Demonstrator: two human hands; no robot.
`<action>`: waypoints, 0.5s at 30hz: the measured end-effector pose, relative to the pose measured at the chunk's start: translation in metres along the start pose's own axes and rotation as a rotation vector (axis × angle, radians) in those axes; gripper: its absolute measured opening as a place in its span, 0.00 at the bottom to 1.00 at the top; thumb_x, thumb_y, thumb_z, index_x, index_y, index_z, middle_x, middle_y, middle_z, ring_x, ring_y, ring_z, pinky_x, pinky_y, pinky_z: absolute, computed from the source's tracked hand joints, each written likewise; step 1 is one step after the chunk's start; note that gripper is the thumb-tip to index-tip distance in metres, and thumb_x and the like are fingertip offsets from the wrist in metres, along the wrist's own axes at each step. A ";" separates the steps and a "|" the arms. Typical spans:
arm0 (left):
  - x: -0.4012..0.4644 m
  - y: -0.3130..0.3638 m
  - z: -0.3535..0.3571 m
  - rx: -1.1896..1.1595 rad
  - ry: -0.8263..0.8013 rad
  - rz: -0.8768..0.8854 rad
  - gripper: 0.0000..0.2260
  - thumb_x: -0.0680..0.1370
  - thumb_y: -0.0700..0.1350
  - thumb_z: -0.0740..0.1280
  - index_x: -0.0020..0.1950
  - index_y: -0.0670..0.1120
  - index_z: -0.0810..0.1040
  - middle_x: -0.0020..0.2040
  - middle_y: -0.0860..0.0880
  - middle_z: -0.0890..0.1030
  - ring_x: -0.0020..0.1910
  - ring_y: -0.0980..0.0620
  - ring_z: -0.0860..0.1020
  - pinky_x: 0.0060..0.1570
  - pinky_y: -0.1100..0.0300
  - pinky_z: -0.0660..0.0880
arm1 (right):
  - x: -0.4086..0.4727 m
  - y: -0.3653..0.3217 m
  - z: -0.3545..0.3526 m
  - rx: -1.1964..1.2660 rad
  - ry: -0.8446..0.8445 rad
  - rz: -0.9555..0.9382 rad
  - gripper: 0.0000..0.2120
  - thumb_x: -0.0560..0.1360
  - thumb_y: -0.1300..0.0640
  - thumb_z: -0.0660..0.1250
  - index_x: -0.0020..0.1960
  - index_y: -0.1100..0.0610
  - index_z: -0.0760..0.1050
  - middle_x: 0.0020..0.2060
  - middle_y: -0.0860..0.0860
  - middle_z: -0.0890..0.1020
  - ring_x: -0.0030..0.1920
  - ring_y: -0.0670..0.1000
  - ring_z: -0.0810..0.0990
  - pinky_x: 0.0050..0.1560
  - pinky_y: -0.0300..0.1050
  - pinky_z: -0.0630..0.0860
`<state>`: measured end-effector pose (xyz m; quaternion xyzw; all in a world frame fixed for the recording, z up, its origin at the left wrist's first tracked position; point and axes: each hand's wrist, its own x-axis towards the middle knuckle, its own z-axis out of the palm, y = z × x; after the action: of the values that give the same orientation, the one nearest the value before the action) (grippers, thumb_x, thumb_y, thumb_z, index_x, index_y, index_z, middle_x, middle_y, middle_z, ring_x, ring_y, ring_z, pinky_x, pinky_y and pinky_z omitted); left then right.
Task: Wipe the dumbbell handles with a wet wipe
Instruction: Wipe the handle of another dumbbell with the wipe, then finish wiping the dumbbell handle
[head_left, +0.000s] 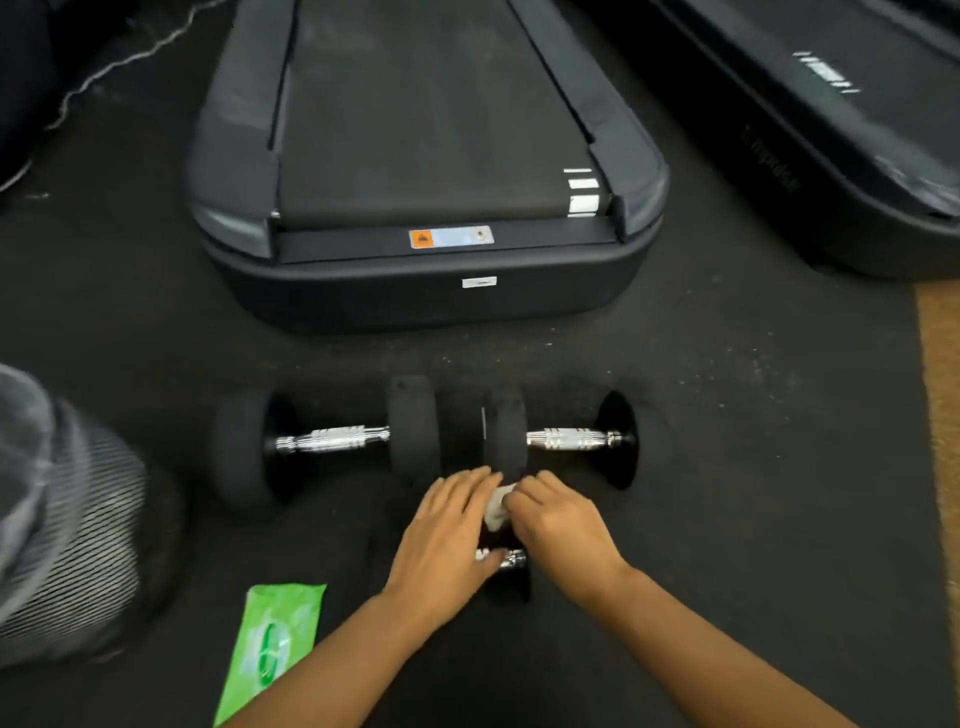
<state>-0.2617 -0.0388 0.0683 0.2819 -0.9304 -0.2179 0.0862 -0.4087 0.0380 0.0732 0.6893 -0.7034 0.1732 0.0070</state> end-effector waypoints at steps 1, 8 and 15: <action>-0.017 0.000 -0.014 0.039 -0.035 -0.051 0.35 0.64 0.54 0.75 0.69 0.46 0.69 0.67 0.48 0.72 0.65 0.50 0.72 0.67 0.55 0.60 | 0.000 -0.015 -0.009 0.019 -0.026 0.014 0.05 0.66 0.64 0.67 0.36 0.55 0.74 0.34 0.49 0.75 0.35 0.48 0.71 0.33 0.38 0.67; -0.108 0.006 -0.151 0.063 -0.102 -0.361 0.36 0.60 0.58 0.76 0.65 0.47 0.74 0.65 0.50 0.75 0.61 0.50 0.75 0.67 0.56 0.62 | 0.033 -0.133 -0.097 0.189 -0.157 0.170 0.13 0.59 0.67 0.76 0.35 0.55 0.76 0.33 0.47 0.76 0.35 0.45 0.73 0.31 0.34 0.69; -0.167 -0.018 -0.316 0.080 0.032 -0.583 0.34 0.61 0.57 0.76 0.64 0.47 0.74 0.63 0.50 0.76 0.61 0.49 0.75 0.63 0.57 0.62 | 0.131 -0.275 -0.164 0.339 -0.163 0.192 0.12 0.60 0.66 0.75 0.36 0.55 0.76 0.35 0.46 0.76 0.38 0.46 0.73 0.30 0.38 0.72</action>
<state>-0.0259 -0.0714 0.3355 0.5439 -0.8165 -0.1920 0.0236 -0.1857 -0.0443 0.3242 0.6221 -0.7250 0.2325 -0.1824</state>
